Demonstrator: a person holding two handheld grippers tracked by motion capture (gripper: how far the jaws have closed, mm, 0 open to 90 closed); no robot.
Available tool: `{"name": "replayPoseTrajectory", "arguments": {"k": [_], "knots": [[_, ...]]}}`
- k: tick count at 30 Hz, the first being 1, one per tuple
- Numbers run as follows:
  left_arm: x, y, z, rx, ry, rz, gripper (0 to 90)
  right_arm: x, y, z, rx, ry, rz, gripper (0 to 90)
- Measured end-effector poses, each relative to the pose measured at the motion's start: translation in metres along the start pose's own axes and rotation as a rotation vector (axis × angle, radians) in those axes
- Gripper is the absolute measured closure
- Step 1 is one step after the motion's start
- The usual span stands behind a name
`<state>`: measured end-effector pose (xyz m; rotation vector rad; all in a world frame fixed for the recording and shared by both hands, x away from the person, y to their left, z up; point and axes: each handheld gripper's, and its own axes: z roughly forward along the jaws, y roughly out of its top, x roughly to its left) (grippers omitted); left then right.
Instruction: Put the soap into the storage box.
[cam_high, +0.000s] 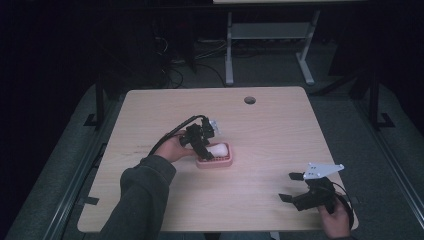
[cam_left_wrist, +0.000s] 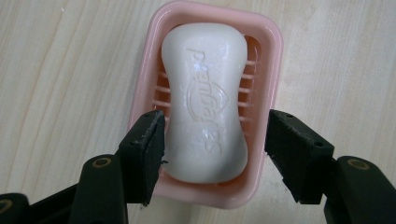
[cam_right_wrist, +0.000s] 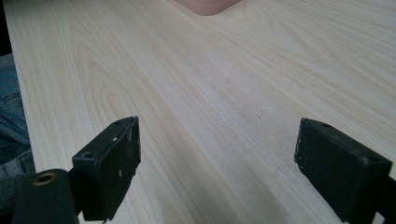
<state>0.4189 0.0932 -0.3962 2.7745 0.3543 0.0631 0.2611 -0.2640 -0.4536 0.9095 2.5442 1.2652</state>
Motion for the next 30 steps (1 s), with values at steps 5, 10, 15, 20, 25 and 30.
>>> {"name": "replayPoseTrajectory", "arguments": {"k": [5, 10, 15, 20, 25, 30], "knots": [[-0.003, -0.006, -0.006, -0.016, 0.0, -0.012, 35.7, -0.001, 0.001, 0.002, 0.006, 0.0, 0.004, 14.2], [-0.006, -0.012, -0.009, -0.019, 0.006, -0.017, 34.6, -0.002, 0.001, 0.001, 0.003, -0.004, 0.006, 14.1], [-0.008, -0.016, -0.011, -0.029, 0.007, -0.026, 34.0, -0.003, 0.0, 0.0, 0.003, -0.009, 0.012, 14.2], [-0.012, -0.017, -0.012, -0.023, 0.005, -0.021, 32.4, -0.003, -0.001, 0.0, 0.006, -0.008, 0.017, 14.1], [-0.015, -0.02, -0.014, -0.031, 0.005, -0.022, 31.9, -0.004, -0.001, 0.0, 0.004, -0.013, 0.019, 14.2], [-0.019, -0.026, -0.015, -0.04, 0.004, -0.034, 31.3, -0.005, -0.002, 0.0, 0.007, -0.014, 0.02, 14.2]]}}
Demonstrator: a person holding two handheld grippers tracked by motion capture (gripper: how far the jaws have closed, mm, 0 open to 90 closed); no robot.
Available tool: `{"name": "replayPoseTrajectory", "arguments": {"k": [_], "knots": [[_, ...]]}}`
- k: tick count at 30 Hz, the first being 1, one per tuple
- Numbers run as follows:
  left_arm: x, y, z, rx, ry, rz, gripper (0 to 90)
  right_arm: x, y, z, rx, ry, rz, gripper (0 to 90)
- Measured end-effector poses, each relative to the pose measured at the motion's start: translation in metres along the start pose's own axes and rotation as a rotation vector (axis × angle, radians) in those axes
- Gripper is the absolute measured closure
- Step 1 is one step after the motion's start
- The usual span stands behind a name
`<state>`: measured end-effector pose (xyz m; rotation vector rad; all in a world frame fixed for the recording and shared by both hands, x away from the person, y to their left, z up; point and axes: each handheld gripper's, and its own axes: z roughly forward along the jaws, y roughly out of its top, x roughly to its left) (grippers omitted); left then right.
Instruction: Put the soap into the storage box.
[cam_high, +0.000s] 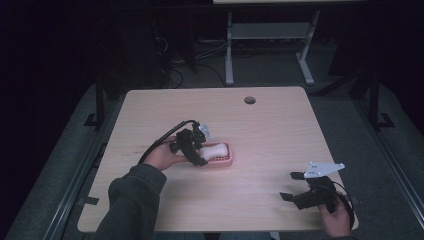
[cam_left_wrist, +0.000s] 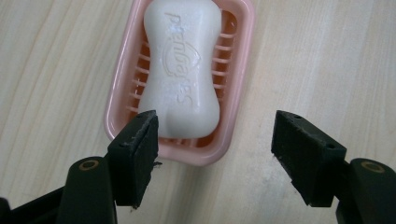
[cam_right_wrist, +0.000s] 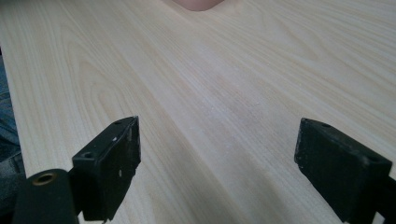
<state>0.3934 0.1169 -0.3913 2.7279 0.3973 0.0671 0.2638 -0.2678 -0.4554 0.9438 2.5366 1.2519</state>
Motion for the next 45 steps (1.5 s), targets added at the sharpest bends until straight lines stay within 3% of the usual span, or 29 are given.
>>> {"name": "replayPoseTrajectory", "arguments": {"k": [10, 45], "knots": [[-0.01, -0.008, -0.006, -0.019, 0.003, 0.004, 30.8, -0.001, -0.001, -0.001, 0.002, -0.011, 0.005, 14.1], [-0.032, -0.045, -0.004, -0.046, 0.007, -0.028, 28.1, -0.001, -0.003, -0.001, 0.011, -0.026, 0.021, 14.2]]}}
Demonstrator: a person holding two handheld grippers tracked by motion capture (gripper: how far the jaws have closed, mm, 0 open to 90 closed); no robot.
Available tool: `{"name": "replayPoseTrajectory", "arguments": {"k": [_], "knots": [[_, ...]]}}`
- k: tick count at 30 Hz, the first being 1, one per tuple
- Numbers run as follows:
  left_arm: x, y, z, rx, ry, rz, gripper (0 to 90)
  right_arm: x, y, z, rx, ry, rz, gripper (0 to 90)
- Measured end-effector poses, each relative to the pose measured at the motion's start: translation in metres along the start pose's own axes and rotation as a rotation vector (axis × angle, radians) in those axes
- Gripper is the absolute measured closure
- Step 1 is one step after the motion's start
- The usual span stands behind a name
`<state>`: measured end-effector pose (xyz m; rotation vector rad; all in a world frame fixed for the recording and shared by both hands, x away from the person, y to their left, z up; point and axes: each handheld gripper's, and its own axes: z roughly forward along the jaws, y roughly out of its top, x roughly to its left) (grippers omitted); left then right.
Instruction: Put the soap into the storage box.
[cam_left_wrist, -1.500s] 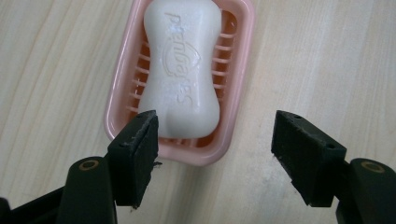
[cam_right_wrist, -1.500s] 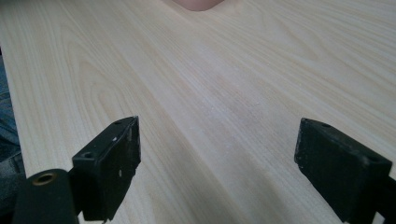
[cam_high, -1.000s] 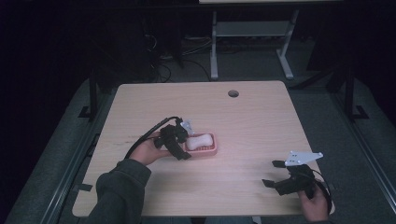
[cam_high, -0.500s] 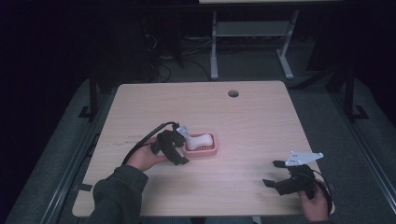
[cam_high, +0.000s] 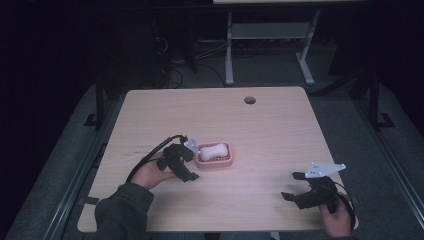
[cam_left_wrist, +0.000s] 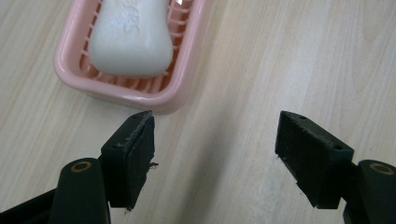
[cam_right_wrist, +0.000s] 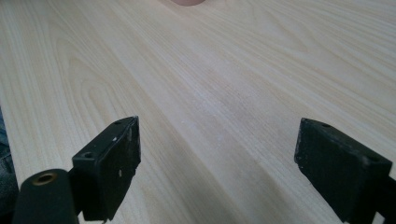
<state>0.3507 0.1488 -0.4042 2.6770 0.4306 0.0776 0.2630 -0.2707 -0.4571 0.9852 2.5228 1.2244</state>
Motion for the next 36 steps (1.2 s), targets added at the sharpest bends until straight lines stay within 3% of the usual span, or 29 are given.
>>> {"name": "replayPoseTrajectory", "arguments": {"k": [36], "knots": [[-0.013, -0.038, -0.004, -0.009, 0.015, -0.036, 27.8, 0.0, 0.001, 0.002, 0.011, -0.006, 0.001, 14.2]]}}
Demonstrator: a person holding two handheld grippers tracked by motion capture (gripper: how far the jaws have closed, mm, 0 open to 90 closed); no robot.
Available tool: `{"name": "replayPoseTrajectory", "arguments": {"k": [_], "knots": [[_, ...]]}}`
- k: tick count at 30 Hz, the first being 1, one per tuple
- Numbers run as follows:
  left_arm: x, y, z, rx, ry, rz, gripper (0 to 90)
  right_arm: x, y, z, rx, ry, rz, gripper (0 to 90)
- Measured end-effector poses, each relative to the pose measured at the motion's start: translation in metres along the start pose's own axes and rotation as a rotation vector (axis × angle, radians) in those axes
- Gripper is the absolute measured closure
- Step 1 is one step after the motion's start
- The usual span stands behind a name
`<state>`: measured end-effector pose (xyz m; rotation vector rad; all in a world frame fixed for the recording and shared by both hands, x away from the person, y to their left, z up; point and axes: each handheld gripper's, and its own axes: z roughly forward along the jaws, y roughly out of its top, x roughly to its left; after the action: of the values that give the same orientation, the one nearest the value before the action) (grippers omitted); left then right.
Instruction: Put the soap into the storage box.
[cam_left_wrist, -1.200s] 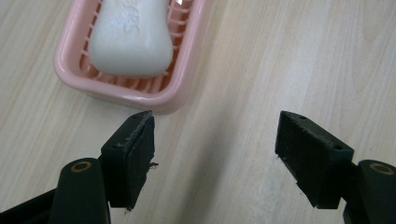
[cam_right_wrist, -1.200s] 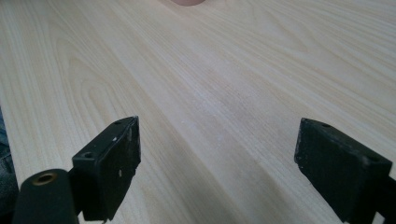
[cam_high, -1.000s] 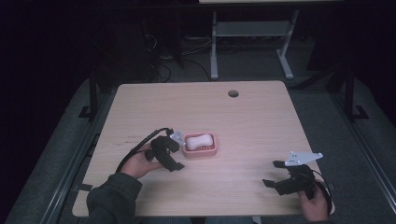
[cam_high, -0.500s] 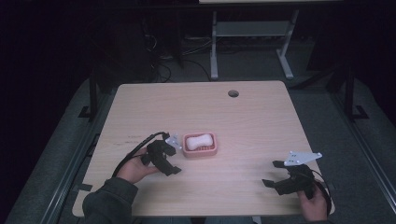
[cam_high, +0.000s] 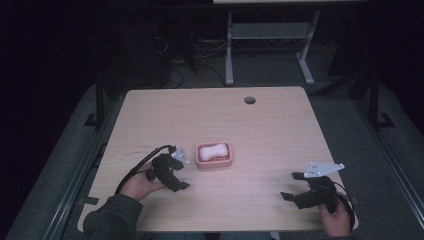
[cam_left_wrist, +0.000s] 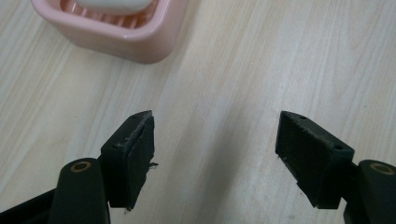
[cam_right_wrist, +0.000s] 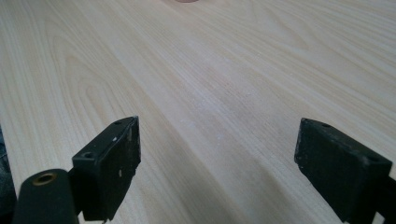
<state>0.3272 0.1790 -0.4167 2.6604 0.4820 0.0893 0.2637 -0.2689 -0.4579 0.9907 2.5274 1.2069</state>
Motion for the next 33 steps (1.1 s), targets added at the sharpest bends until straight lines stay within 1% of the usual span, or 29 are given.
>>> {"name": "replayPoseTrajectory", "arguments": {"k": [7, 8, 16, 17, 20, 23, 24, 26, 27, 29, 31, 32, 33], "knots": [[-0.003, -0.008, -0.002, -0.01, 0.001, -0.01, 27.4, 0.0, 0.0, 0.001, 0.003, 0.0, 0.001, 14.2], [-0.003, -0.01, -0.003, -0.007, 0.003, -0.004, 27.3, 0.0, 0.0, 0.001, 0.004, 0.0, 0.001, 14.2], [-0.007, -0.02, -0.007, -0.01, 0.007, -0.009, 27.2, 0.0, 0.0, 0.001, 0.007, 0.0, 0.001, 14.2], [-0.007, -0.022, -0.008, -0.008, 0.01, -0.004, 27.2, 0.0, 0.0, 0.001, 0.006, -0.001, -0.002, 14.1], [-0.009, -0.025, -0.009, -0.019, 0.011, -0.015, 27.0, 0.001, 0.001, 0.001, 0.005, 0.0, 0.0, 14.2], [-0.009, -0.028, -0.009, -0.013, 0.011, -0.008, 26.9, 0.001, 0.001, 0.001, 0.009, -0.002, 0.001, 14.2], [-0.01, -0.029, -0.009, -0.02, 0.011, -0.018, 26.9, 0.0, 0.001, 0.002, 0.008, -0.002, -0.003, 14.2], [-0.01, -0.032, -0.009, -0.011, 0.01, -0.014, 26.9, 0.001, 0.001, 0.002, 0.008, -0.002, -0.005, 14.2], [-0.011, -0.034, -0.008, -0.016, 0.008, -0.022, 26.9, 0.001, 0.001, 0.002, 0.006, 0.0, -0.005, 14.2], [-0.011, -0.037, -0.009, -0.011, 0.009, -0.015, 26.9, 0.001, 0.001, 0.002, 0.008, -0.002, -0.006, 14.2], [-0.012, -0.04, -0.009, -0.019, 0.009, -0.026, 26.9, 0.001, 0.001, 0.002, 0.012, -0.003, 0.0, 14.2], [-0.012, -0.042, -0.009, -0.016, 0.008, -0.022, 26.9, 0.001, 0.001, 0.002, 0.012, -0.002, 0.002, 14.2], [-0.013, -0.043, -0.009, -0.022, 0.01, -0.032, 26.9, 0.001, 0.001, 0.002, 0.012, -0.002, 0.001, 14.2]]}}
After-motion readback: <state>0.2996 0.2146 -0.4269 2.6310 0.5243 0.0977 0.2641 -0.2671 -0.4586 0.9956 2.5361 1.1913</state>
